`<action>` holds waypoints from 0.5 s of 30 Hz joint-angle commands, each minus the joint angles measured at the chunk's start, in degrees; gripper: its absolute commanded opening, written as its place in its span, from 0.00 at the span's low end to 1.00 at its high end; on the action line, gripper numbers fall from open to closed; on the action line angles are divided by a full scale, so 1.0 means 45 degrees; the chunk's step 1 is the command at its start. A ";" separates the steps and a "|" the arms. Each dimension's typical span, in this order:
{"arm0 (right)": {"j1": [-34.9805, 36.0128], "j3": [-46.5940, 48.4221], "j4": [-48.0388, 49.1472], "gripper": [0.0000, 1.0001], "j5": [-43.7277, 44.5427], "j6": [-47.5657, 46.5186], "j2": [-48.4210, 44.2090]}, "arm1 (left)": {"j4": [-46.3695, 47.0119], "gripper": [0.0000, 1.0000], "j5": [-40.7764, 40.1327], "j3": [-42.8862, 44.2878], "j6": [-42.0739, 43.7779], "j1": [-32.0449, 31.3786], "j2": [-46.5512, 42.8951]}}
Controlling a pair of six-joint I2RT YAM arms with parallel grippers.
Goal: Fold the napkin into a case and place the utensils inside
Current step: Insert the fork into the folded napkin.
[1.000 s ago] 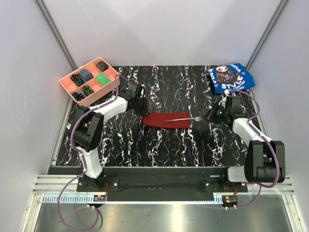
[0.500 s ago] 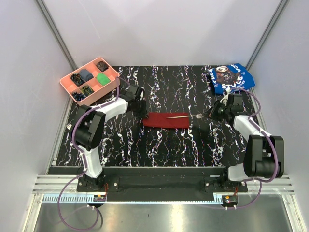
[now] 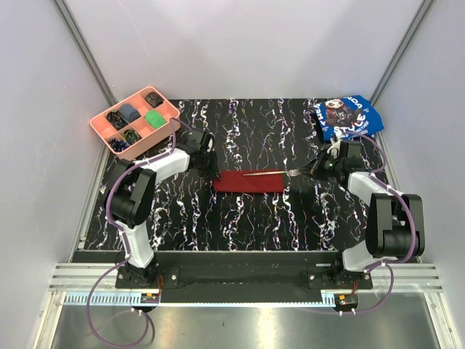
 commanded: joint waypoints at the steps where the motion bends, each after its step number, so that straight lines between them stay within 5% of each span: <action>1: 0.0394 0.0073 0.0950 0.00 -0.0436 0.0381 0.0294 | 0.0602 0.00 0.0129 -0.0063 -0.0139 0.0062 -0.0287; 15: 0.0278 0.0425 0.0464 0.00 0.0248 -0.0164 0.0314 | 0.0154 0.01 -0.0202 -0.0278 -0.0119 0.0081 -0.1359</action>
